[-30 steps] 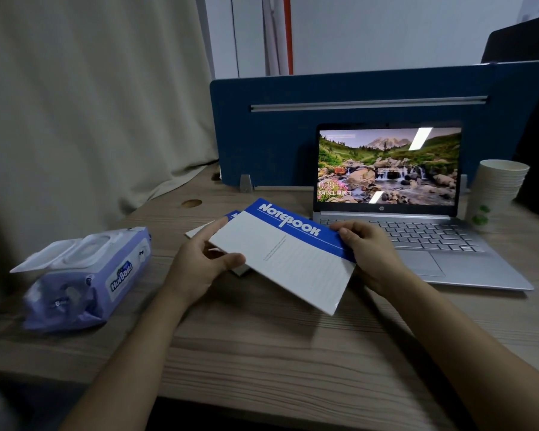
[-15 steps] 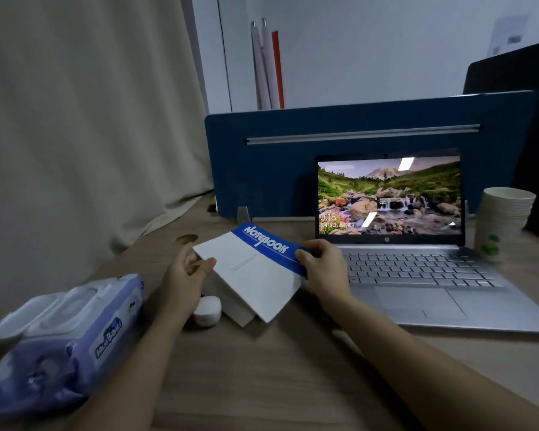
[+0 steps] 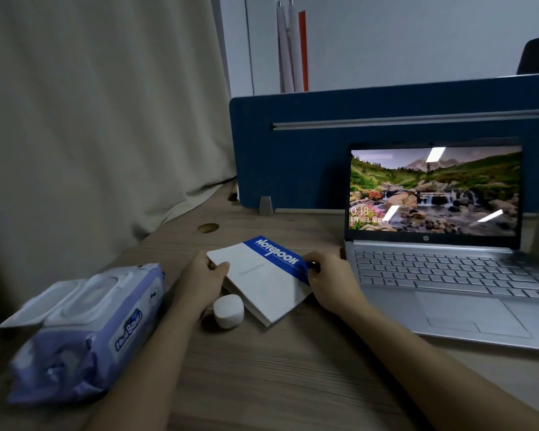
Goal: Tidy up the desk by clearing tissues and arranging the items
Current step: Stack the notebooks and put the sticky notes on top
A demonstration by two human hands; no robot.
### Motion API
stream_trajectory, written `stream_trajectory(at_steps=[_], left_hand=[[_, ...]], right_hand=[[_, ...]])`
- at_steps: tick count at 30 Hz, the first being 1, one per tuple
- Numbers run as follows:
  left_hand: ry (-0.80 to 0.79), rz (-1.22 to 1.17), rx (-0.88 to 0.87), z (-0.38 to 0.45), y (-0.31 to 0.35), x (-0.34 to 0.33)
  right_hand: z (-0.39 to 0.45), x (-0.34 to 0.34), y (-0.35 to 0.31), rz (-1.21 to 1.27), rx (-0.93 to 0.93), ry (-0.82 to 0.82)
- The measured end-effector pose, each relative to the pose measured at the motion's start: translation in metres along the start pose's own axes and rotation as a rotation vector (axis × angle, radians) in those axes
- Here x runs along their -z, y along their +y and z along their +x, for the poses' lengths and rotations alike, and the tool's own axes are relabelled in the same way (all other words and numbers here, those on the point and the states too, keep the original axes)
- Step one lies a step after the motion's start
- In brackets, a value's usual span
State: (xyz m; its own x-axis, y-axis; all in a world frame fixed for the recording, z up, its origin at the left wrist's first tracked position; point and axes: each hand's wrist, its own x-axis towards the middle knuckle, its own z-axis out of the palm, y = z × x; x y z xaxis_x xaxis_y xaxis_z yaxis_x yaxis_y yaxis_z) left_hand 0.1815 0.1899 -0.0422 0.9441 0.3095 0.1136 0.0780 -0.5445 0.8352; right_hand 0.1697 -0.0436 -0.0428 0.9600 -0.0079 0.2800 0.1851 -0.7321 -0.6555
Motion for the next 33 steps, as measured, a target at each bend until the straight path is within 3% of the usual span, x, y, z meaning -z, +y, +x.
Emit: stream_trajectory(at_steps=[7,11,15,21,25,33], left_hand=[[0.011,-0.17,0.101,-0.014,0.01,0.001],[-0.061,-0.597,0.246,-0.017,0.014,0.005],[-0.15,-0.765,0.295,-0.019,0.014,0.006],[-0.226,-0.667,0.26,-0.015,0.011,0.003],[-0.25,-0.489,0.138,-0.015,0.008,-0.001],[-0.293,-0.449,-0.006,-0.016,0.01,-0.004]], right_hand=[[-0.005,-0.002,-0.003,-0.05,0.012,-0.045],[-0.005,0.002,-0.002,-0.048,0.009,-0.035],[-0.005,0.005,-0.002,-0.016,-0.007,-0.045],[-0.004,0.007,0.001,0.034,-0.03,-0.025],[-0.004,0.006,0.003,0.076,-0.037,-0.02],[-0.003,0.005,0.007,0.25,-0.097,-0.005]])
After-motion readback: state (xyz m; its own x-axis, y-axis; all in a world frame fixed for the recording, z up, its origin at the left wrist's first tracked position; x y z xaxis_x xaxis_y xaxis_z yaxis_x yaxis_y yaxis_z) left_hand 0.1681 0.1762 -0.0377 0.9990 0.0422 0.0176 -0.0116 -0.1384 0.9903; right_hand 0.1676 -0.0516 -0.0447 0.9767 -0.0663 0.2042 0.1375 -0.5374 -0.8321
